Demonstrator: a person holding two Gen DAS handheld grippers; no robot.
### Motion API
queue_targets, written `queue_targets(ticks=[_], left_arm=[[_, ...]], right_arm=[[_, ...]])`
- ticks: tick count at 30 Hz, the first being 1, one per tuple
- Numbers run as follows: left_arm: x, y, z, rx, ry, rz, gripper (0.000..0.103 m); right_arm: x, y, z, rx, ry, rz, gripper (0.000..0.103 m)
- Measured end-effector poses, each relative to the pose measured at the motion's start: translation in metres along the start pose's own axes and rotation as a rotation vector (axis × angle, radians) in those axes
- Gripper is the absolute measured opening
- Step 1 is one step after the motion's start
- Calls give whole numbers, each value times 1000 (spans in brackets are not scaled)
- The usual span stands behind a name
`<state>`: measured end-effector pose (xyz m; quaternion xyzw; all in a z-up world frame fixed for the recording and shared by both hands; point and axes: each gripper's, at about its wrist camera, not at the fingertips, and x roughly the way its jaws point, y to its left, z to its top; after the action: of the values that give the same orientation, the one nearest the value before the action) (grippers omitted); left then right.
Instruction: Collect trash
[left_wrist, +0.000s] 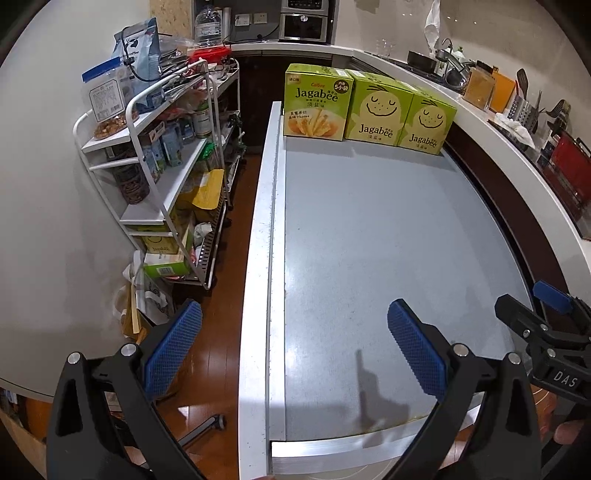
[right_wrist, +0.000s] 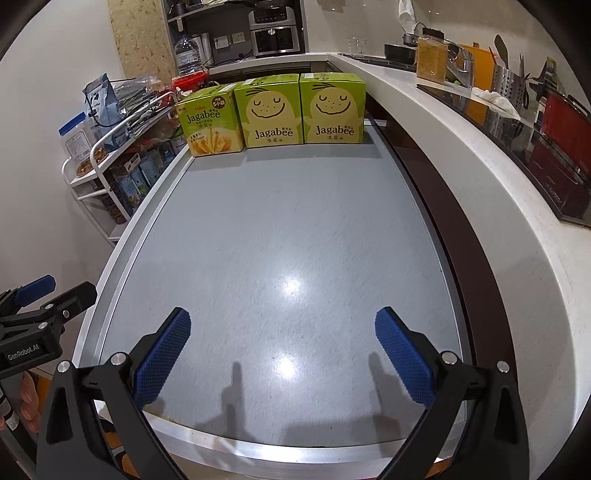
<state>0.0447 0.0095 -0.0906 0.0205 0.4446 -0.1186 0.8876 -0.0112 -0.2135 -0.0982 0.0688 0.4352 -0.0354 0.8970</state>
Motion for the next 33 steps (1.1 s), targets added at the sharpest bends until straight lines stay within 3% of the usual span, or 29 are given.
queue_targets(ticks=[8,17,33], left_arm=[[-4,-4,4,23,-16,73,101],[-5,-3,6,16,-15,26,101],[-12,-9,17,13,-66,38,101]], right_arm=[[0,-1,2,3,-1,-4,98],[-1,4,5,-9,-6,-2,98],[-6,3,13,0,-24,2,98]])
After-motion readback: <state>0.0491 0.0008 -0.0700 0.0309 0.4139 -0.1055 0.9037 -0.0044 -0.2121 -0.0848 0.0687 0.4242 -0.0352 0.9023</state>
